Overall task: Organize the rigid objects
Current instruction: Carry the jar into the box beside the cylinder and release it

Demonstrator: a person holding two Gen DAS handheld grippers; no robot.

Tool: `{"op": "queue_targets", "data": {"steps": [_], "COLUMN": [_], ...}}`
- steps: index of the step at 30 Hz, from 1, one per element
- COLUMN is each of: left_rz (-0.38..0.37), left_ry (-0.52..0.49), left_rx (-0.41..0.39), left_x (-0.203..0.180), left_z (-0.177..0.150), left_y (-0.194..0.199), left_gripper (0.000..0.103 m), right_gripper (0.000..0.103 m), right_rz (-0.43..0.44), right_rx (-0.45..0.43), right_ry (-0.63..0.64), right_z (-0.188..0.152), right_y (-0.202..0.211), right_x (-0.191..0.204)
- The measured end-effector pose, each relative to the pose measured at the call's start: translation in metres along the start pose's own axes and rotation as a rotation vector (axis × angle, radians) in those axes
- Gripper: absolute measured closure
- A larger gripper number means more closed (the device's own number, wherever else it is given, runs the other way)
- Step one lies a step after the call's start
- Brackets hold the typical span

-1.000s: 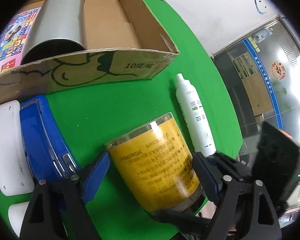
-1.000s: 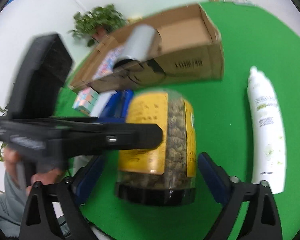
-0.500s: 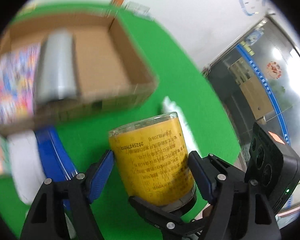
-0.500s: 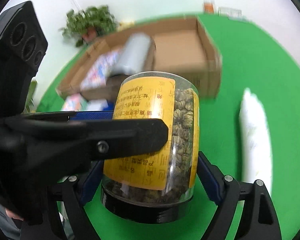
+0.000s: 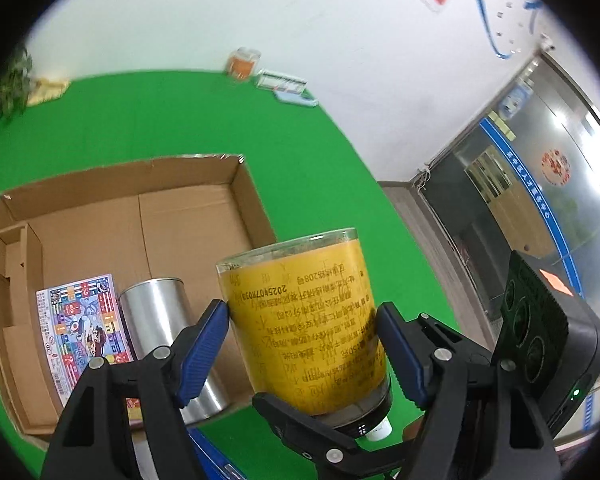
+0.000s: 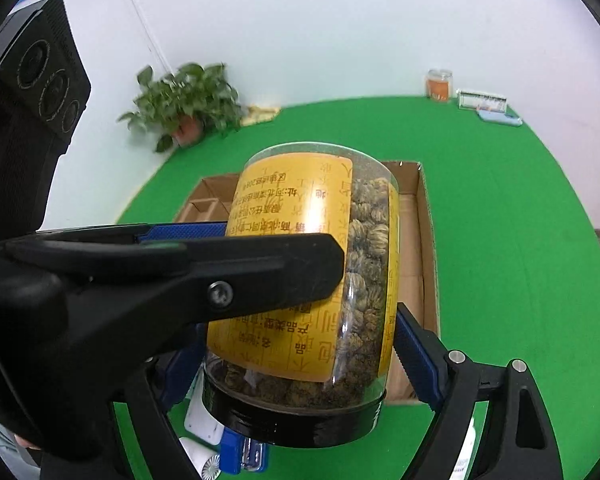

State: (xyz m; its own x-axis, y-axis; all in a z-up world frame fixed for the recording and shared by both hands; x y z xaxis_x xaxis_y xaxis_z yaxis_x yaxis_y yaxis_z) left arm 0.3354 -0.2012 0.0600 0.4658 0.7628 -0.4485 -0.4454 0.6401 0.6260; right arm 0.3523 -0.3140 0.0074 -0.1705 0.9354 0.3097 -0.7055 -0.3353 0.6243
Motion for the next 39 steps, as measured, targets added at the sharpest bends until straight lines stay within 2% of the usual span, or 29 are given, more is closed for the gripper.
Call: {"op": "queue_targets", "data": {"steps": [4,9,13,19,27,31,33,35,36,39], "left_rz": [-0.001,0.000,0.028,0.068,0.086,0.069,0.067,0.066,0.066,0.056], "left_ry": [0.064,0.124,0.156,0.188,0.164,0.186,0.189,0.188,0.184,0.186], "left_rx": [0.081,0.186,0.248,0.291,0.304,0.311,0.314,0.319,0.320,0.331], "left_x": [0.029,0.054,0.065,0.076,0.066,0.069,0.071,0.071,0.071,0.069], "left_z": [-0.012,-0.043,-0.060,-0.070,-0.068,-0.067,-0.067,-0.068,-0.069,-0.074], "left_y": [-0.032,-0.070,-0.088,-0.100,-0.107,-0.107,-0.107,-0.108,-0.108,-0.107], "left_gripper": [0.028,0.029,0.030,0.032,0.035,0.035,0.035,0.040,0.040,0.040], "right_gripper": [0.018,0.018,0.018,0.018,0.018,0.017,0.017,0.017,0.019,0.037], "right_rz": [-0.005,-0.016,-0.017,-0.009,-0.002,-0.017,-0.031,-0.027,-0.011,0.030], "right_rx": [0.088,0.181,0.226,0.261,0.244,0.229,0.255,0.245,0.229,0.226], "right_ry": [-0.021,-0.058,-0.095,-0.126,-0.163,-0.136,-0.115,-0.073,-0.059,-0.102], "right_z": [-0.004,-0.037,-0.057,-0.088,-0.097,-0.097,-0.097,-0.093,-0.090,-0.087], "right_y": [-0.042,-0.097,-0.118,-0.130,-0.134,-0.132,-0.129,-0.121,-0.113,-0.103], "right_x": [-0.014,-0.029,-0.039,-0.045,-0.050,-0.046,-0.043,-0.036,-0.035,-0.037]}}
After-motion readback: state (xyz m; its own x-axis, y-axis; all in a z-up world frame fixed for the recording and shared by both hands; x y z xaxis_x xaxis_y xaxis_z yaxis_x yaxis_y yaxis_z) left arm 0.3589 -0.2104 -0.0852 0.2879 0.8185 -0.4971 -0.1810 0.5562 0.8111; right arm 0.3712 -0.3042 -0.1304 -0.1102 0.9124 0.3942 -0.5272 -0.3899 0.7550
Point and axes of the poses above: each gripper's, at about its wrist camera, not at the fingertips, and y roughly against the way its jaws point, x to its left, z to its top, the point moved 6 cm from there along -y, roughly the way its jaws point, and after that the axes turned 14 degrees about -x, right-handed, at the moved point
